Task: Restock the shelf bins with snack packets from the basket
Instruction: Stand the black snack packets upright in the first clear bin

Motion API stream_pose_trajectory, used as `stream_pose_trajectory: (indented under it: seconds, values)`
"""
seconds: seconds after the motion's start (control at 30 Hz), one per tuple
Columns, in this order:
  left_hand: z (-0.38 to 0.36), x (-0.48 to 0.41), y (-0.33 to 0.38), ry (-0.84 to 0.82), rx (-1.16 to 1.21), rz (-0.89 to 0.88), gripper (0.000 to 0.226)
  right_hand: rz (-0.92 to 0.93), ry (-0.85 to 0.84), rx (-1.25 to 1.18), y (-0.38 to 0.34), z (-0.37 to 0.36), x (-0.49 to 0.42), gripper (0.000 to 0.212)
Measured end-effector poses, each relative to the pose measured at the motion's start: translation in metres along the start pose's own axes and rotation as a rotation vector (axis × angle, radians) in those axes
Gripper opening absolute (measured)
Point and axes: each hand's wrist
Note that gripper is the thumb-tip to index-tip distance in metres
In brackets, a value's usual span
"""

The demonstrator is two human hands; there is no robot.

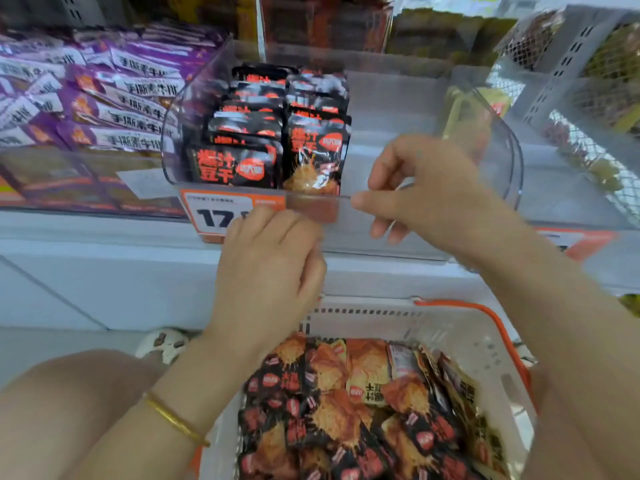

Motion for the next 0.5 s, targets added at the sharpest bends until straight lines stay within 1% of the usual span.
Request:
stream_pose_trajectory:
  seconds: [0.03,0.07,0.1,0.13,0.17,0.2,0.23,0.3,0.33,0.4,0.43,0.47,0.5]
  values:
    - [-0.006,0.010,0.000,-0.110,-0.007,0.020,0.025,-0.044,-0.092,-0.016,0.015,-0.006,0.016,0.023]
    - [-0.013,0.019,0.000,-0.219,-0.025,0.039,0.028,-0.115,-0.203,0.021,0.036,-0.018,0.028,0.017]
    - [-0.020,0.026,0.000,-0.316,-0.053,0.052,0.032,-0.176,-0.322,0.145,0.061,-0.033,0.037,0.010]
    - [-0.026,0.031,0.001,-0.414,-0.091,0.063,0.035,-0.212,-0.429,0.330,0.091,-0.051,0.041,0.002]
    - [-0.032,0.037,0.003,-0.511,-0.131,0.079,0.035,-0.234,-0.518,0.497,0.125,-0.069,0.047,0.006]
    - [-0.036,0.039,0.003,-0.585,-0.164,0.096,0.033,-0.219,-0.602,0.609,0.156,-0.086,0.053,0.012]
    - [-0.041,0.041,0.002,-0.626,-0.178,0.105,0.029,-0.200,-0.695,0.659,0.183,-0.100,0.063,0.019]
    - [-0.049,0.045,0.002,-0.665,-0.178,0.104,0.026,-0.221,-0.889,0.695,0.223,-0.123,0.089,0.048]
    - [-0.053,0.046,0.001,-0.678,-0.173,0.103,0.026,-0.224,-0.957,0.712,0.237,-0.132,0.103,0.063]
    - [-0.059,0.048,0.000,-0.688,-0.152,0.108,0.027,-0.175,-1.015,0.808,0.253,-0.146,0.123,0.086]
    - [-0.062,0.048,0.000,-0.694,-0.143,0.114,0.027,-0.141,-1.013,0.875,0.258,-0.150,0.128,0.093]
    - [-0.063,0.047,0.000,-0.709,-0.147,0.117,0.026,-0.118,-1.005,0.906,0.260,-0.153,0.130,0.095]
    - [-0.065,0.046,0.001,-0.725,-0.156,0.114,0.025,-0.114,-0.997,0.902,0.259,-0.152,0.128,0.092]
Point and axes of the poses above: each hand's wrist, its own x-axis away from the middle knuckle, its own z-axis out of the back of the hand, y = z × x, and after that the axes turned 4 degrees about y, right-handed
